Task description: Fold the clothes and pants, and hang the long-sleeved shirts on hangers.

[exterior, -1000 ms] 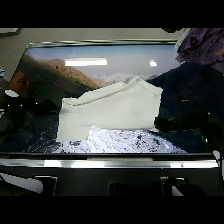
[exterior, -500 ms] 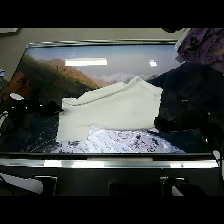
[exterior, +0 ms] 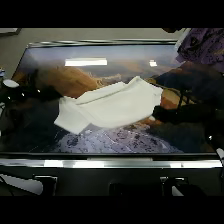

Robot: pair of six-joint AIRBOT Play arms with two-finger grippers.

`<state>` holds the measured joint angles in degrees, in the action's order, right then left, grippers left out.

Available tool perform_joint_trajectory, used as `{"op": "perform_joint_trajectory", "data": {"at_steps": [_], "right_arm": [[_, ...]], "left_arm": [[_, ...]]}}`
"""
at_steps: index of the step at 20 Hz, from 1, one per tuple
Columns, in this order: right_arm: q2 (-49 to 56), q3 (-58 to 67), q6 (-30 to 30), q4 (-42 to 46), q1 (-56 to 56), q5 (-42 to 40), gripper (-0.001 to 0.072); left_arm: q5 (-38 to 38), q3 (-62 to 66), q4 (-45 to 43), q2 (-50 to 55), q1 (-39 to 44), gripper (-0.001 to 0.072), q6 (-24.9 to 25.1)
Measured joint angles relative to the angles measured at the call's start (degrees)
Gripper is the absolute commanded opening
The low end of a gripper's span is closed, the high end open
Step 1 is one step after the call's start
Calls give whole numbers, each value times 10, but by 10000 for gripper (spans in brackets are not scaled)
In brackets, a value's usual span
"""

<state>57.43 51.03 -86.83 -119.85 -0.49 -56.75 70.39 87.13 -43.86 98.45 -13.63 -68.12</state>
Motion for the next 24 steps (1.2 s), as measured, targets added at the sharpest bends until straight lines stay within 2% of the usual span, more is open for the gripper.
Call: {"op": "perform_joint_trajectory", "data": {"at_steps": [2, 6, 9, 12, 18, 21, 24], "right_arm": [[0, 73, -20, -3, 0, 18, 28], [0, 285, -20, 57, 0, 13, 29], [-7, 451, -10, 101, 0, -37, 29], [-36, 576, 3, 130, 0, -87, 29], [-113, 647, 45, 152, 0, -153, 29], [-110, 653, 59, 156, 0, -166, 30], [-66, 653, 70, 157, 0, -193, 30]], "left_arm": [[3, 105, -57, -16, 13, 14, -46], [-6, 285, -196, -82, 28, 14, -146], [-45, 305, -289, -192, 33, 15, -198], [-73, 289, -365, -311, 34, 16, -222], [-57, 276, -428, -476, 35, 16, -257], [-46, 270, -443, -500, 35, 16, -272], [-28, 246, -439, -480, 35, 16, -279]]}}
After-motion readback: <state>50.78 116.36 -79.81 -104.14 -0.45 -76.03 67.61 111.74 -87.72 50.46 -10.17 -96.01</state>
